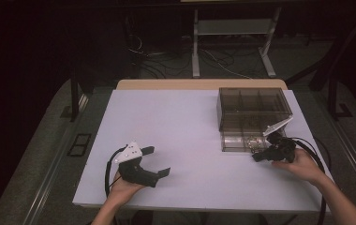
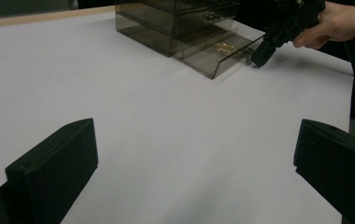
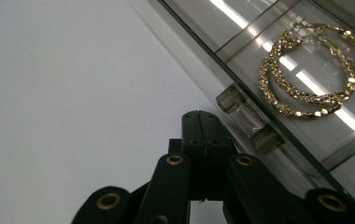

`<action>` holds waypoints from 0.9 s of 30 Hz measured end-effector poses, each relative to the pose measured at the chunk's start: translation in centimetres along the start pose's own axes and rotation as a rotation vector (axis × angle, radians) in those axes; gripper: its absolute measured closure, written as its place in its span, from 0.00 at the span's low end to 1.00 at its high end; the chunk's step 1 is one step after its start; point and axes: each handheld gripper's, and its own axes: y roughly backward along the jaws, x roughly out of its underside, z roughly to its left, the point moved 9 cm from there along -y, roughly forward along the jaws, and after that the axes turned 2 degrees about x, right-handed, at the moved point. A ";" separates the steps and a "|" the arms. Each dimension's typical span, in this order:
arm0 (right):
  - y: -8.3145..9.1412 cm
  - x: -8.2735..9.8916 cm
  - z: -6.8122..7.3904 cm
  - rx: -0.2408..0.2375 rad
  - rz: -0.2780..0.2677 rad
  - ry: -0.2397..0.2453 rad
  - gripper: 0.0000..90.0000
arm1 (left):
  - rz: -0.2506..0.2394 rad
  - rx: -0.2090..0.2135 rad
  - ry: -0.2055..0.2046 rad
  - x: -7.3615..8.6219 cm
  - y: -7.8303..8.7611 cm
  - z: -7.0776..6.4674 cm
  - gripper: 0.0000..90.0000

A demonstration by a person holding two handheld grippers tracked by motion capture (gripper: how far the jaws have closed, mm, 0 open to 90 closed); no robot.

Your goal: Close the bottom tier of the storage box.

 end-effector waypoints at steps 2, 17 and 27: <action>-0.1 0.1 -0.1 0.005 0.004 -0.006 0.99 | 0.001 0.001 -0.002 0.0 0.0 0.0 0.00; -0.1 -0.1 -0.6 0.037 0.000 -0.014 0.99 | 0.000 0.001 0.001 0.0 0.0 0.0 0.00; -0.2 -0.5 -0.8 0.058 -0.015 -0.016 0.99 | 0.001 0.001 -0.001 0.0 0.0 0.0 0.00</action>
